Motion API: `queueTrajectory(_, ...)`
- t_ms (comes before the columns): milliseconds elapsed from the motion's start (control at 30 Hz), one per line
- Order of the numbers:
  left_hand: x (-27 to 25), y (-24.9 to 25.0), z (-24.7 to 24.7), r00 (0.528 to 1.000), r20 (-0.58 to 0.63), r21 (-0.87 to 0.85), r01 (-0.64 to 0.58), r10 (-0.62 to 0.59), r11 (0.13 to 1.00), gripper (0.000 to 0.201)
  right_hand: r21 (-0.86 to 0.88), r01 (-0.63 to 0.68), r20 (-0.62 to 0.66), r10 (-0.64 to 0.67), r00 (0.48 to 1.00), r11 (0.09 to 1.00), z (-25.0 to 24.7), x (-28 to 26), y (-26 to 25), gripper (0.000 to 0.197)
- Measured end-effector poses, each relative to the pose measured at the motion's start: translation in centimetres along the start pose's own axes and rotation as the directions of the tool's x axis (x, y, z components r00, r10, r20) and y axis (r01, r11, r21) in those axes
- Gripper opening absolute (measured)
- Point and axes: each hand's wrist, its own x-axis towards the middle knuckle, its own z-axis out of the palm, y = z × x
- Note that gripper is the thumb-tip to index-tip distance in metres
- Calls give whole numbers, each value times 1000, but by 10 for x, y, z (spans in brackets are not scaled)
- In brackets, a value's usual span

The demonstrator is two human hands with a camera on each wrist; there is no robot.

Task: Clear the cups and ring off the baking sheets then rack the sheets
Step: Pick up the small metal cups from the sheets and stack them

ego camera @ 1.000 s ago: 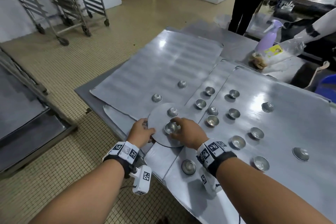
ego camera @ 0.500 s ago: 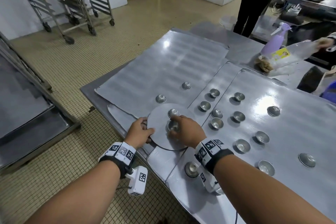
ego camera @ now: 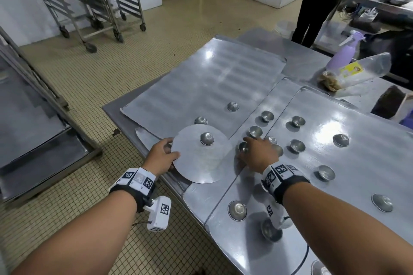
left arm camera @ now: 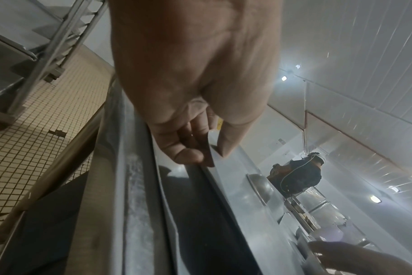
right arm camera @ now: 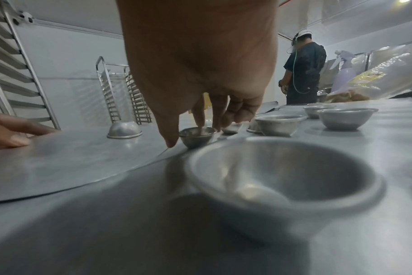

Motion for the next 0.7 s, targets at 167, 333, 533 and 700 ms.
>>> queueTrajectory(167, -5, -3, -7, 1000, 28, 5, -8, 8, 1000, 51, 133, 100, 2, -101, 995, 986, -13, -1, -19, 65)
queueTrajectory(333, -12, -2, -10, 997, 76, 78, -13, 7, 997, 55, 199, 288, 106, -313, 944, 937, -11, 0, -69, 59)
queueTrajectory(533, -21, -5, -12, 995, 98, 66, -10, 4, 998, 53, 110, 292, 58, -300, 952, 950, 2, 1, -81, 30)
queueTrajectory(700, -24, -8, -24, 996, 84, 41, 14, -17, 999, 51, 63, 194, 71, -198, 978, 979, -3, 7, -56, 32)
